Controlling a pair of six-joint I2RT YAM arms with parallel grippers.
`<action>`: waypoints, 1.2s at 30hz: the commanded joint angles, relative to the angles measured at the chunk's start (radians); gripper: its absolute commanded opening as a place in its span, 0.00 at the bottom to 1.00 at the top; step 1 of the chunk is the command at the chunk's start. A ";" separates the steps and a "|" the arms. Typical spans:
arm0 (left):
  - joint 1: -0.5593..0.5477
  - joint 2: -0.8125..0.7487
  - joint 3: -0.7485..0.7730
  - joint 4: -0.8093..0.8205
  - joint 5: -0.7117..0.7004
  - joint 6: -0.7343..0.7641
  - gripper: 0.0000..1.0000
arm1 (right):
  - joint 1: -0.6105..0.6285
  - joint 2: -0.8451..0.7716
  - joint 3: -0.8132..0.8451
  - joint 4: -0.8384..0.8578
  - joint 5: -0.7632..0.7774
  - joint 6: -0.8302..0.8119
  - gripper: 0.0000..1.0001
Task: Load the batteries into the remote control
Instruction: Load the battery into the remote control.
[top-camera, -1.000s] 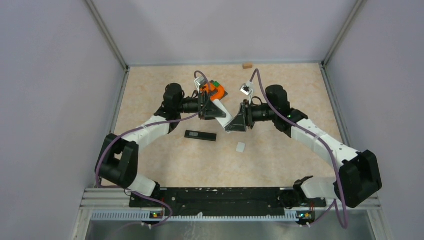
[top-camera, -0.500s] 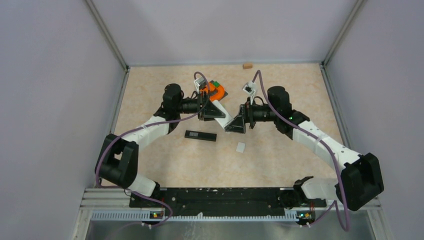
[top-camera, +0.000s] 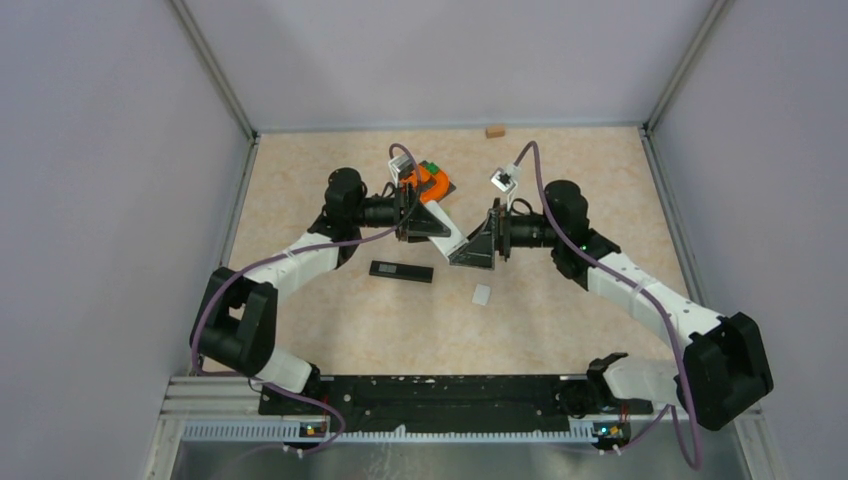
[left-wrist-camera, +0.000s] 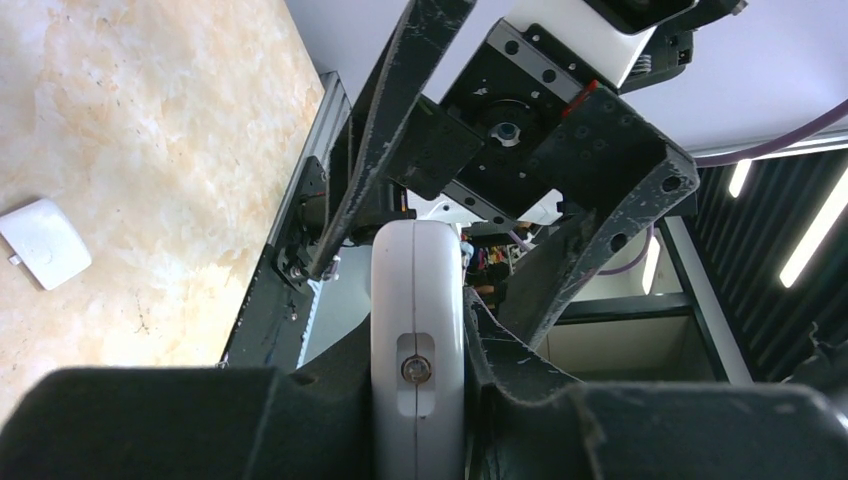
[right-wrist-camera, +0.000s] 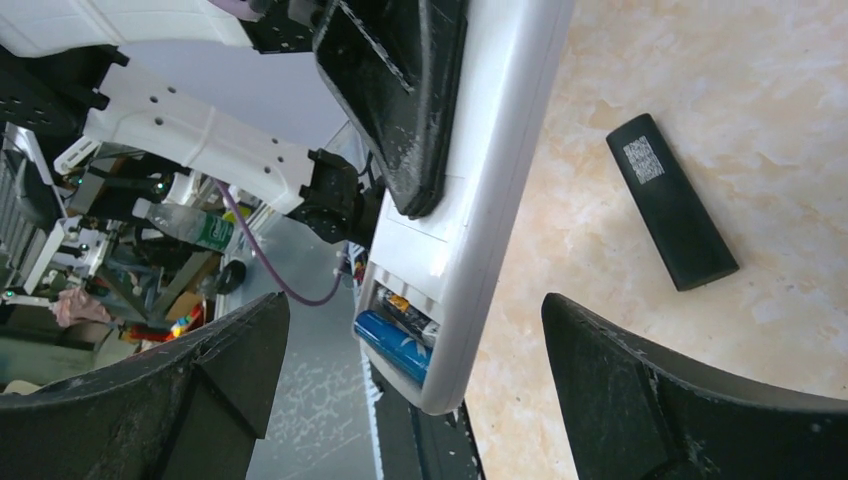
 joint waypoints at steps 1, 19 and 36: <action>0.005 0.006 -0.008 0.070 0.010 -0.004 0.00 | -0.007 -0.032 -0.003 0.105 -0.020 0.048 0.98; 0.007 0.004 -0.011 0.068 0.001 -0.012 0.00 | -0.007 -0.002 0.016 -0.035 -0.024 -0.070 0.52; 0.009 -0.005 -0.010 0.065 -0.002 -0.012 0.00 | -0.007 0.011 0.039 -0.087 0.052 -0.073 0.17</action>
